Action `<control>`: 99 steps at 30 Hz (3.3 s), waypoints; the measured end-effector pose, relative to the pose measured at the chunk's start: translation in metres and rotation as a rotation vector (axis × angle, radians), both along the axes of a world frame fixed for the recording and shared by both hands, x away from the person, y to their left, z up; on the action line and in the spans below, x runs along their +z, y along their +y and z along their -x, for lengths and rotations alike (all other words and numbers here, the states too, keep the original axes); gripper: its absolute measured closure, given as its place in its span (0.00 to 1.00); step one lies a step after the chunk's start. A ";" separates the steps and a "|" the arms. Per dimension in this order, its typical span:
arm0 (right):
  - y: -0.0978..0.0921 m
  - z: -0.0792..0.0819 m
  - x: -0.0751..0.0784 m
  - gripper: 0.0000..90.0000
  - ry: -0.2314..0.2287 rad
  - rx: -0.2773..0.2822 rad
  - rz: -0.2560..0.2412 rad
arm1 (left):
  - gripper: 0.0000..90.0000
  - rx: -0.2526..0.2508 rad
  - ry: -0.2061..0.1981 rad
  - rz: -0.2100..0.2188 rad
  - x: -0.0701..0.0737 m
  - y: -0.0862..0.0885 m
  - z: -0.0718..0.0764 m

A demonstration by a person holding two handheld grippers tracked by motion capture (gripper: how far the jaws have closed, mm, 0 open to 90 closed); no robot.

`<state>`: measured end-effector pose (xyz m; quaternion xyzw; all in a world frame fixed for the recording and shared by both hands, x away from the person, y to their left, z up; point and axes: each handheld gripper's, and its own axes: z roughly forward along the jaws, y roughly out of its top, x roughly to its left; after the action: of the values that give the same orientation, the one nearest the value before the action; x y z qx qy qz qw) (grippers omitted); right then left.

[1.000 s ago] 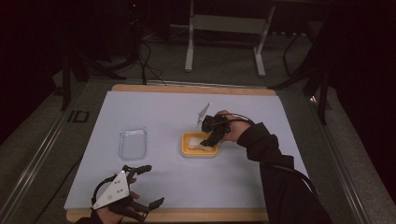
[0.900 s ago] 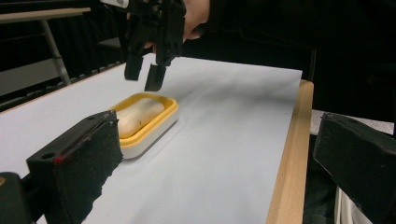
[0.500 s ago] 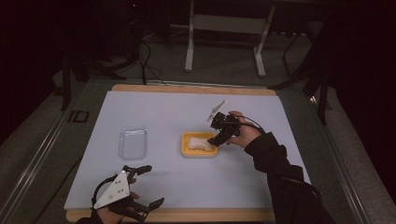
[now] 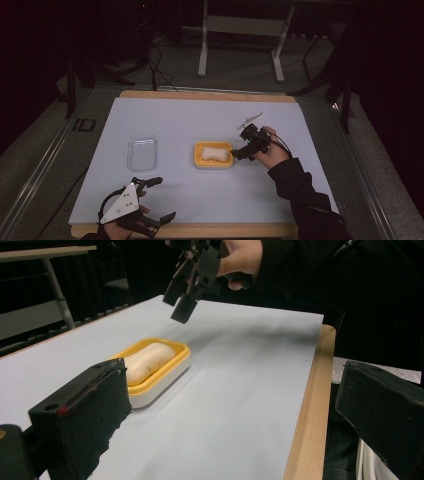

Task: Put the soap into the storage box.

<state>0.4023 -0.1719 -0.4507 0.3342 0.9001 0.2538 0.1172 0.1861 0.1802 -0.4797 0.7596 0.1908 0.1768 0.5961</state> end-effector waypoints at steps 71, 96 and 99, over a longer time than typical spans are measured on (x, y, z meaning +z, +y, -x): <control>-0.094 0.124 -0.017 0.14 -0.244 -0.336 -0.211 | 0.01 0.044 0.025 -0.042 -0.003 0.001 -0.003; -0.095 0.121 -0.020 0.14 -0.255 -0.334 -0.219 | 0.01 0.048 0.032 -0.039 -0.003 0.002 -0.004; -0.095 0.121 -0.020 0.14 -0.257 -0.337 -0.219 | 0.01 0.050 0.032 -0.039 -0.003 0.002 -0.004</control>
<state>0.2814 -0.2672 -0.4705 0.4555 0.7764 0.3670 0.2345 0.1904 0.1818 -0.4827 0.7687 0.2159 0.1833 0.5735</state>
